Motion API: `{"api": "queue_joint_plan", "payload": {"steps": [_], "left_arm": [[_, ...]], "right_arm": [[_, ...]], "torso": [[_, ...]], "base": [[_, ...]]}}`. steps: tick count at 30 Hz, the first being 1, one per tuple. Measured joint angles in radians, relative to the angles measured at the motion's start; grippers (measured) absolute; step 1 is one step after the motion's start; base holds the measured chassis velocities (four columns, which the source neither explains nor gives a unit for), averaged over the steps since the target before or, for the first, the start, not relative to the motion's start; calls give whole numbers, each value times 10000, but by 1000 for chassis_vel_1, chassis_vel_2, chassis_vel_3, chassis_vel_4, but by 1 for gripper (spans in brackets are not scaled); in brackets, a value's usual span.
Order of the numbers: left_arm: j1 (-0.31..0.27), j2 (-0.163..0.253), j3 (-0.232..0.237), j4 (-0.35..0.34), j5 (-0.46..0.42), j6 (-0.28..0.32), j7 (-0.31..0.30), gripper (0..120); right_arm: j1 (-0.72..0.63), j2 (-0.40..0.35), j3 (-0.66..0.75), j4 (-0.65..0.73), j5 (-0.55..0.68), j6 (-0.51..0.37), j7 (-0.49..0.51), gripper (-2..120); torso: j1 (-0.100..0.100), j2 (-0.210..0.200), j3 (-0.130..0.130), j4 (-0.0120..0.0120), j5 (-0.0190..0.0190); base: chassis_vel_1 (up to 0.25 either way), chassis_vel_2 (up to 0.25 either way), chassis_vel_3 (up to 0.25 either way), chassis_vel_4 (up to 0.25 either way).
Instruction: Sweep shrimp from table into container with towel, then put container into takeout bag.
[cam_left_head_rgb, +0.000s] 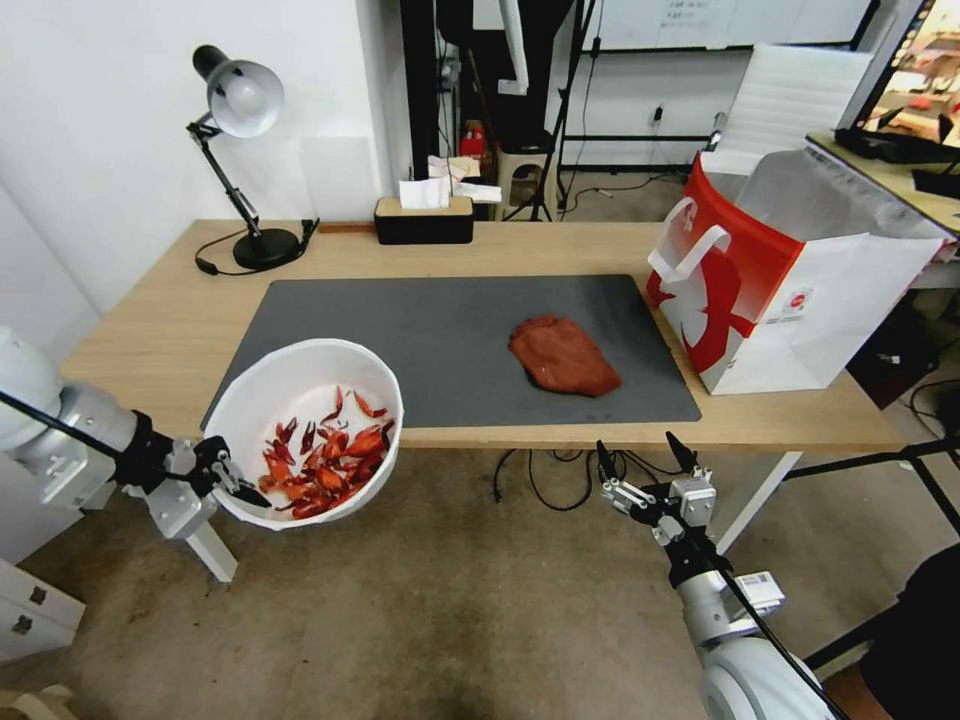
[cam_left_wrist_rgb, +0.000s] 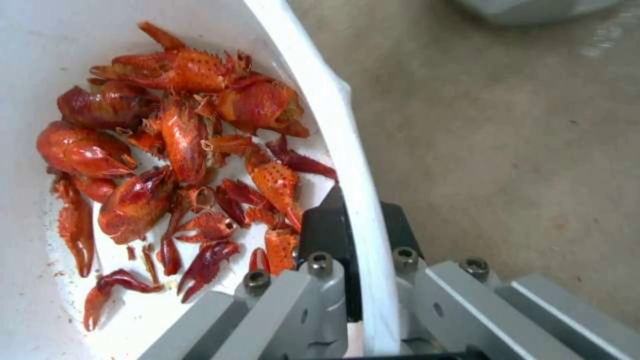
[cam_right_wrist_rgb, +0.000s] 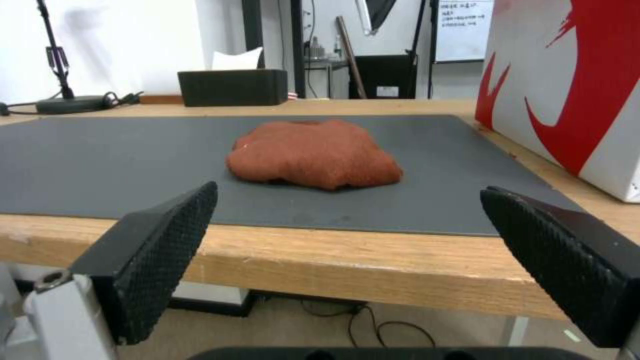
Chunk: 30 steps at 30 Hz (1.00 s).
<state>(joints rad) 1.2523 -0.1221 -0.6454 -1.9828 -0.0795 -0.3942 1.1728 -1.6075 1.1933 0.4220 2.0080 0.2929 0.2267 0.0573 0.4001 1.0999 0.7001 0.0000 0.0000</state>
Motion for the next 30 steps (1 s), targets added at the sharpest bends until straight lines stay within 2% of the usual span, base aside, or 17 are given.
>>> {"api": "queue_joint_plan", "payload": {"steps": [3, 5, 6, 10, 13, 15, 17, 19, 21, 22, 24, 25, 27, 29, 30], "left_arm": [[-19, -163, 119, 247, -209, 172, -315, 0], [84, -410, 263, 473, -624, 335, -737, 0], [84, -410, 263, 473, -624, 335, -737, 0], [89, -903, 359, 598, -313, 369, -1317, 0], [33, -1064, 362, 607, -275, 405, -1507, 0], [12, -1095, 368, 608, -275, 414, -1528, 0], [-241, -1392, 470, 622, -282, 495, -1674, 0], [-252, -1405, 475, 622, -281, 498, -1678, 0], [-468, -1810, 600, 582, -277, 613, -1763, 0], [-468, -1810, 600, 582, -277, 613, -1763, 0], [-573, -2240, 742, 476, -127, 684, -1815, 0], [-573, -2240, 742, 476, -127, 684, -1815, 0], [-638, -2542, 906, 429, 137, 691, -1822, 0], [-1097, -2811, 1297, 488, 374, 685, -1812, 0], [-1097, -2811, 1297, 488, 374, 685, -1812, 0]], "right_arm": [[0, 0, 0, 0, 0, 0, 0, 100], [0, 0, 0, 0, -1, 0, 0, 100], [0, 0, 0, 0, -1, 0, 0, 100], [0, 0, 0, 0, -1, 0, 0, 100], [1, 0, 0, 0, -1, 0, 0, 100], [1, 0, 0, 0, 0, 0, 0, 100], [1, 0, -1, 0, 0, 0, 0, 100], [0, 0, 0, 0, -1, 0, 0, 100], [1, 0, -1, 0, -1, 0, 0, 100], [1, 0, -1, 0, -1, 0, 0, 100], [1, 0, -1, 0, -1, 0, 0, 100], [1, 0, -1, 0, -1, 0, 0, 100], [0, 0, -1, 0, -1, 0, 0, 100], [0, 0, 0, 0, 0, 0, -1, 100], [0, 0, 0, 0, 0, 0, -1, 100]], "torso": [[0, 0, 0, 1, -3], [0, 0, 0, 1, -1], [0, 0, 0, 1, -1], [0, 0, 0, 1, -4], [0, 0, 0, 1, 0], [0, 0, 0, 1, 1], [0, 0, 0, 0, -1], [0, 0, 0, 0, 0], [0, 0, 0, 0, -1], [0, 0, 0, 0, -1], [-1, 0, 0, 0, 1], [-1, 0, 0, 0, 1], [-1, 0, 0, 1, -1], [-1, 0, 0, 3, -2], [-1, 0, 0, 3, -2]], "base": [[0, 0, 0, 0], [0, 0, 0, 0], [0, 0, 0, 0], [0, 0, 0, 0], [0, 0, 0, 0], [0, 0, 0, 0], [0, 0, 0, 0], [0, 0, 0, 0], [0, 0, 0, 0], [0, 0, 0, 0], [0, 0, 0, 0], [0, 0, 0, 0], [0, 0, 0, 0], [0, 0, 0, 0], [0, 0, 0, 0]]}}
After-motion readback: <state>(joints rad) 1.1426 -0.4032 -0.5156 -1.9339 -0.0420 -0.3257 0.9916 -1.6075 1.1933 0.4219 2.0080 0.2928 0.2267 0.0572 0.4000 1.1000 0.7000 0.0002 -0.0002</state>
